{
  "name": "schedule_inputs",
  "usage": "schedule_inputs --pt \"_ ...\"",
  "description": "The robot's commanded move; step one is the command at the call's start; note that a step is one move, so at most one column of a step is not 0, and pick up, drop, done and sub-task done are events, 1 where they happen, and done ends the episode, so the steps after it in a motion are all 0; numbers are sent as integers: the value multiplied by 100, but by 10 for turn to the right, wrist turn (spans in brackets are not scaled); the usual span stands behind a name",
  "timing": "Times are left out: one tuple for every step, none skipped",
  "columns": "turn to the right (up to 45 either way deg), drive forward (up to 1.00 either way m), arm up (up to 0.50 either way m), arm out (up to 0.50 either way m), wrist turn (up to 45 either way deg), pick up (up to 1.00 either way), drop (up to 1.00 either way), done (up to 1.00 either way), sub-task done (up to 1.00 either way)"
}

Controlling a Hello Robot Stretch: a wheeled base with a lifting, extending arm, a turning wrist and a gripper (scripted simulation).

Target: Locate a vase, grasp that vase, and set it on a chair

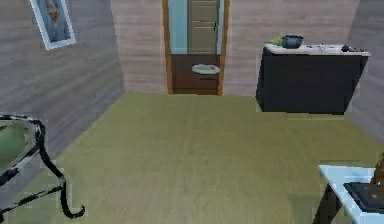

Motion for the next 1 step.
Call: schedule_inputs --pt "0 100 0 0 0 0 0 0 0"
